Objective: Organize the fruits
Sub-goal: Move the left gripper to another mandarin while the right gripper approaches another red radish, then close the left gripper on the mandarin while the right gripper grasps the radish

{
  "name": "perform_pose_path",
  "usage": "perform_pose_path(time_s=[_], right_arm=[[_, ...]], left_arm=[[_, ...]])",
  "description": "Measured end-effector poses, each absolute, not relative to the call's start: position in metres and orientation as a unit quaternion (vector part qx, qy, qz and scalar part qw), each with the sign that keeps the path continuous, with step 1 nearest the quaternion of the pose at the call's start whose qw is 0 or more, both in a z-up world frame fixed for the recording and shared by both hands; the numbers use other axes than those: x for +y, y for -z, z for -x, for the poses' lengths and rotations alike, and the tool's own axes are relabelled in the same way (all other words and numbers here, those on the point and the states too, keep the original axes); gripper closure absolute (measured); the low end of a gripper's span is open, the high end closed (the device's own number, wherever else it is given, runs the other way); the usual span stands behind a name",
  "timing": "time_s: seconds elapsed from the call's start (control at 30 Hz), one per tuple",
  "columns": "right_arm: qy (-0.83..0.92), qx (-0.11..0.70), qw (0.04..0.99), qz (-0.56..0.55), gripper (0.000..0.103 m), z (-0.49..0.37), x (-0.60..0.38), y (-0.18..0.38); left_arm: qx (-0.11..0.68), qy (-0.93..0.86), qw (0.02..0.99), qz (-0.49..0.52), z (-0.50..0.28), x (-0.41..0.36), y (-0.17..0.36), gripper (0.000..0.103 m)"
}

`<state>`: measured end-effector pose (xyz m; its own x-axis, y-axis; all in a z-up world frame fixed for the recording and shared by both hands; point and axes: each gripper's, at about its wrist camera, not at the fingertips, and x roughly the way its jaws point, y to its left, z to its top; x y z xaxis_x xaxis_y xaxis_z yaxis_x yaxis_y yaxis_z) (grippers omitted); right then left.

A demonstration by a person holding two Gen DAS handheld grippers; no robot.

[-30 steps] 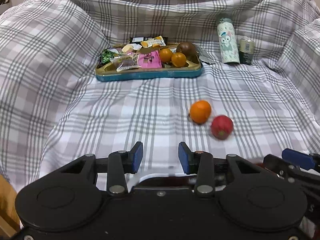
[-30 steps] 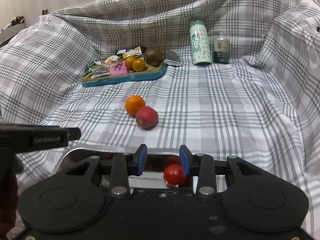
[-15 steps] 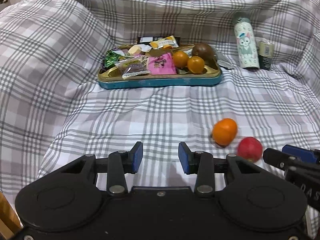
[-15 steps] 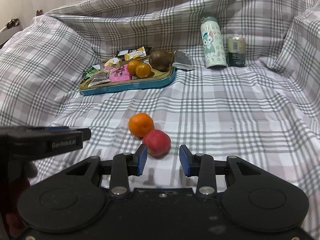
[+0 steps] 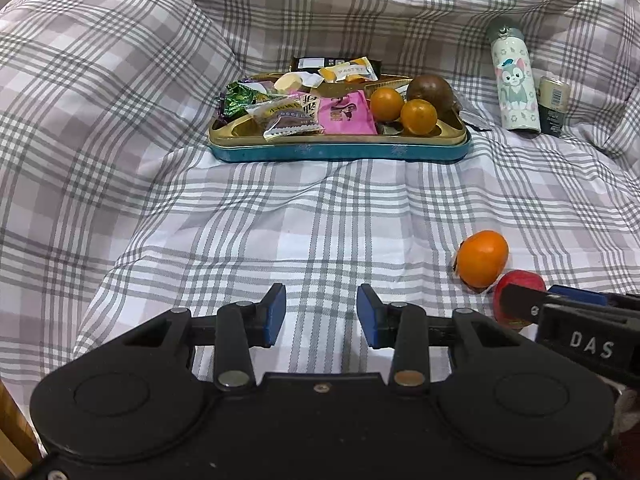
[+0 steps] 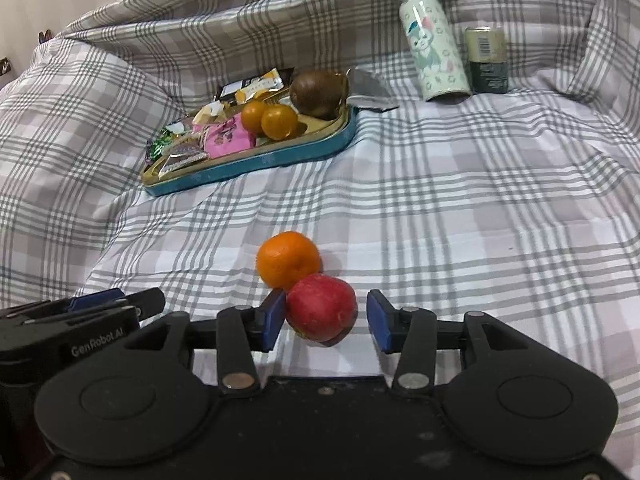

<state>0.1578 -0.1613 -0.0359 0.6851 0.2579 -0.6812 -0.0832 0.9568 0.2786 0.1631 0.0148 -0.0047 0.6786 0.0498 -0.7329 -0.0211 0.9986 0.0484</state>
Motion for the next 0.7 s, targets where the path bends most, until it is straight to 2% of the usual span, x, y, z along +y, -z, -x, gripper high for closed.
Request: perform_pose_path(time_s=[0.2, 0.27, 0.33, 0.7], right_arm=[[-0.097, 0.397, 0.907, -0.105, 0.054, -0.163, -0.157, 0.043], [-0.096, 0.401, 0.904, -0.114, 0.059, -0.165, -0.161, 0.047], [-0.099, 0.400, 0.902, -0.126, 0.059, -0.164, -0.166, 0.047], [-0.079, 0.366, 0.922, -0.100, 0.059, -0.161, -0.201, 0.022]], left_arm=[[0.399, -0.022, 0.916, -0.022, -0.164, 0.014, 0.002, 0.055], [0.400, -0.021, 0.916, -0.024, -0.164, 0.013, 0.001, 0.055], [0.399, -0.019, 0.916, -0.025, -0.165, 0.010, -0.002, 0.055], [0.402, 0.018, 0.915, -0.025, -0.186, -0.021, -0.022, 0.055]])
